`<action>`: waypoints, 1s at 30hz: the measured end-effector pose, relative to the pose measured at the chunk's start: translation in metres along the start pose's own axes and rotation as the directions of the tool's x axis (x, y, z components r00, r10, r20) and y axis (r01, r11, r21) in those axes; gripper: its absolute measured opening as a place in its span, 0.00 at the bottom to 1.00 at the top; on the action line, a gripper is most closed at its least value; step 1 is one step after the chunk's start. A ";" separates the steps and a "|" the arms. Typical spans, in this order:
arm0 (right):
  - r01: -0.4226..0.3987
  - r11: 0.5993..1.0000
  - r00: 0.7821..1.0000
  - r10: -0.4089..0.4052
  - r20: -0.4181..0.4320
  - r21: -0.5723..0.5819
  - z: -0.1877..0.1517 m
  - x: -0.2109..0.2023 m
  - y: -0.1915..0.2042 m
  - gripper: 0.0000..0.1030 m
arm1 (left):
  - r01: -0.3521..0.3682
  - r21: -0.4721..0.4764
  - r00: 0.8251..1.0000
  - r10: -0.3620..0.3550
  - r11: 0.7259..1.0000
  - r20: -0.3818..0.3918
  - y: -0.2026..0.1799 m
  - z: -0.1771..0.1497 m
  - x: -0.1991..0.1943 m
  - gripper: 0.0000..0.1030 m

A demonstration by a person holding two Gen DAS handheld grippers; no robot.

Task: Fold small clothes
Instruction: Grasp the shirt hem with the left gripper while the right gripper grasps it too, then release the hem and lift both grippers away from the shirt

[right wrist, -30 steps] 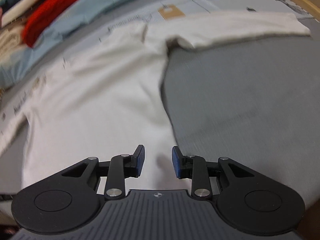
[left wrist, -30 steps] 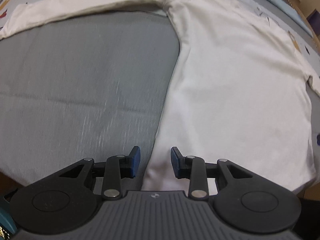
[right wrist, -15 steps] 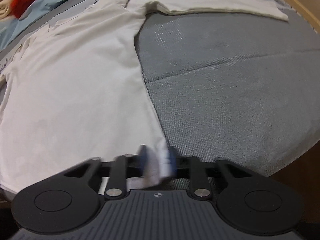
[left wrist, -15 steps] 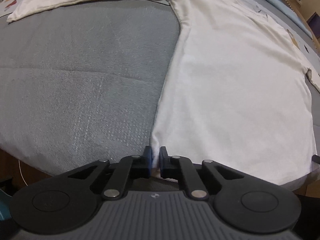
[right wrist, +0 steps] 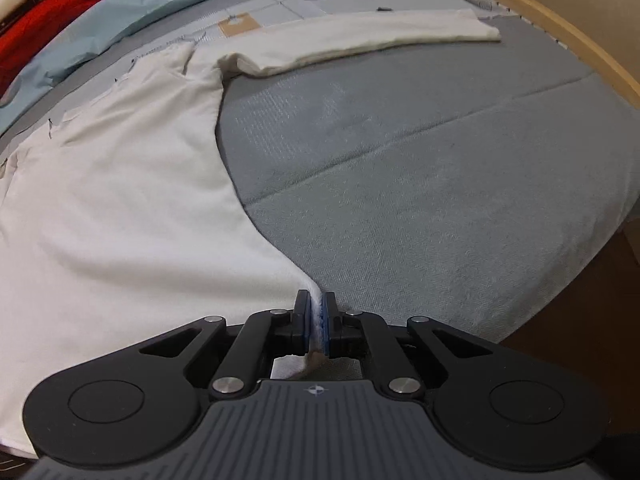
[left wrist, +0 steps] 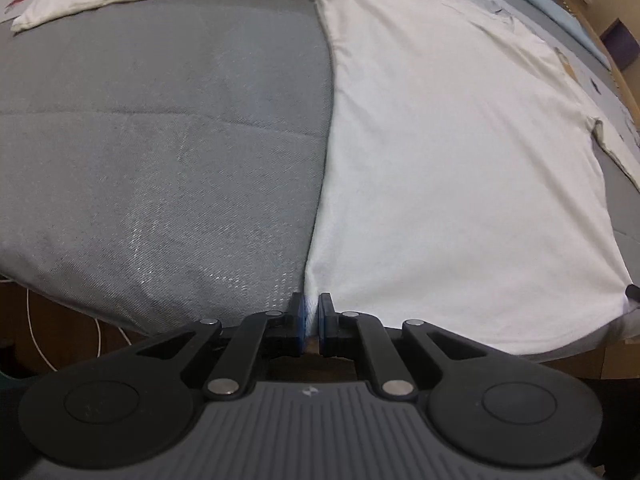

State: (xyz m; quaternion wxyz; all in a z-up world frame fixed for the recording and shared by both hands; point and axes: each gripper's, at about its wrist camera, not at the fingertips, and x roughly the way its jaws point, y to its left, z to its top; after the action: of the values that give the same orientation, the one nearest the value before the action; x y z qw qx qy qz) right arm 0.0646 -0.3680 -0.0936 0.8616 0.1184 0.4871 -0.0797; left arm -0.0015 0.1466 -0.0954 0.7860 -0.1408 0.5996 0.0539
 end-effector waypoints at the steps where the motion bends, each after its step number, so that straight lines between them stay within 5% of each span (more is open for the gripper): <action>1: 0.004 1.000 0.999 -0.003 0.035 -0.007 0.002 -0.005 0.000 0.05 | 0.009 0.002 1.000 -0.009 1.000 0.008 -0.002 0.000 -0.002 0.06; 4: 0.002 1.000 0.998 -0.001 0.064 -0.022 0.006 -0.004 -0.003 0.05 | 0.013 0.009 1.000 -0.014 1.000 0.004 -0.007 -0.002 -0.001 0.06; 9: 0.013 1.000 0.998 -0.015 -0.057 -0.028 -0.001 0.014 -0.004 0.08 | -0.043 0.010 0.998 0.043 0.999 -0.034 -0.004 0.001 0.007 0.13; 13: 0.061 0.997 0.997 -0.058 0.058 -0.051 -0.001 -0.005 0.002 0.14 | -0.055 0.010 0.996 0.054 0.998 0.065 -0.003 0.005 -0.008 0.18; 17: 0.007 0.997 0.993 0.002 0.120 -0.072 0.003 -0.017 0.008 0.19 | 0.008 0.065 0.988 -0.018 0.998 0.155 -0.017 0.006 -0.023 0.20; 19: -0.052 0.996 0.997 0.056 0.056 -0.074 0.001 -0.009 0.010 0.26 | 0.039 0.090 0.991 -0.050 0.995 0.126 -0.023 0.005 -0.018 0.21; 22: -0.120 0.993 0.982 0.118 -0.148 -0.003 -0.009 0.019 0.005 0.31 | 0.025 0.110 1.000 -0.025 0.994 -0.002 -0.029 0.002 0.009 0.30; 23: -0.114 0.993 0.983 0.112 -0.148 -0.004 -0.012 0.021 0.004 0.31 | -0.002 0.119 0.999 0.008 0.993 -0.048 -0.028 0.000 0.020 0.29; 30: -0.091 0.994 0.988 0.083 -0.131 -0.057 -0.007 0.019 0.009 0.32 | 0.016 0.118 1.000 -0.017 0.993 0.006 -0.031 0.007 0.011 0.32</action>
State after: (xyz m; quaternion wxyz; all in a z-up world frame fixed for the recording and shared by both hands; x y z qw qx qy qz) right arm 0.0708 -0.3578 -0.1122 0.8345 0.1173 0.5381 -0.0187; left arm 0.0155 0.1184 -0.0995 0.7954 -0.0988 0.5978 0.0123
